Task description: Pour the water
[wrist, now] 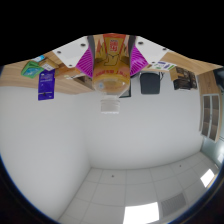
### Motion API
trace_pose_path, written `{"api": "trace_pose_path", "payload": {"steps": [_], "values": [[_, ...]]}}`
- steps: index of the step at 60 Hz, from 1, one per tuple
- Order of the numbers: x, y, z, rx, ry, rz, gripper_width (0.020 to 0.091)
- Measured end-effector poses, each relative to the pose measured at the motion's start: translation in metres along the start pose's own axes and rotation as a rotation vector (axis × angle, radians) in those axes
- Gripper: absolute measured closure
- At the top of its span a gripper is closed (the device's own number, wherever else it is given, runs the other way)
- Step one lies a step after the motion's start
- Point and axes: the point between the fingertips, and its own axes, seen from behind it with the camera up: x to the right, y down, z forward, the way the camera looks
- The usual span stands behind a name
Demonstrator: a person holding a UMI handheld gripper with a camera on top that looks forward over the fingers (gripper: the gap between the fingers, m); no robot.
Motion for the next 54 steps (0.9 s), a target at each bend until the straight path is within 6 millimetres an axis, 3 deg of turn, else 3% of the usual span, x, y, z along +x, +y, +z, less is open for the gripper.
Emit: {"api": "trace_pose_path", "payload": {"steps": [7,16,29,35,39,42,44,54], "values": [[-0.009,0.067,0.01,-0.125,-0.058,-0.097,0.0633],[-0.014,0.114,0.013,-0.226,-0.089,-0.142,0.0622],[-0.011,0.107,0.012,-0.17,-0.093,-0.068,0.0633],[-0.01,0.107,0.013,-0.17,-0.074,-0.077,0.0551],[-0.008,0.111,0.009,-0.209,-0.058,-0.097,0.0438],[-0.006,0.108,0.001,-0.231,-0.055,-0.118,0.0297],[-0.004,0.099,-0.005,-0.216,-0.045,-0.123,0.0245],[-0.012,0.057,-0.069,-0.17,-0.03,-0.14,0.0273]]}}
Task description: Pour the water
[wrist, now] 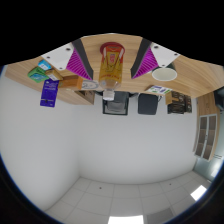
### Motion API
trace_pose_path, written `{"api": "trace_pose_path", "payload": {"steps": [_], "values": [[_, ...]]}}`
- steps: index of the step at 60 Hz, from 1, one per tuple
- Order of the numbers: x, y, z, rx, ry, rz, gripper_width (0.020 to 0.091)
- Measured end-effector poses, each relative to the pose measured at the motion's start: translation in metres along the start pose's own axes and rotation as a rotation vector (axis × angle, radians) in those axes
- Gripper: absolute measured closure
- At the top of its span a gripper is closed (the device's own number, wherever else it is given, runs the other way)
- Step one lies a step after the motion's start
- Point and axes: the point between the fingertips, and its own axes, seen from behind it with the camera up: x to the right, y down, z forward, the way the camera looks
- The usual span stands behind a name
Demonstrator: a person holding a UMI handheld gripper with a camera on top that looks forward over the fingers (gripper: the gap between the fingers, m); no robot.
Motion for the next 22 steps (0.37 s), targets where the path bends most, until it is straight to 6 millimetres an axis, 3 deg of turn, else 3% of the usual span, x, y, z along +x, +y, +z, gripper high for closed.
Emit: {"api": "trace_pose_path", "payload": {"steps": [12,22], "values": [[-0.045,-0.025,-0.118,0.011,-0.054,0.092,0.0273],[-0.082,-0.017,-0.201,0.001,-0.087,0.141,0.0265]]}}
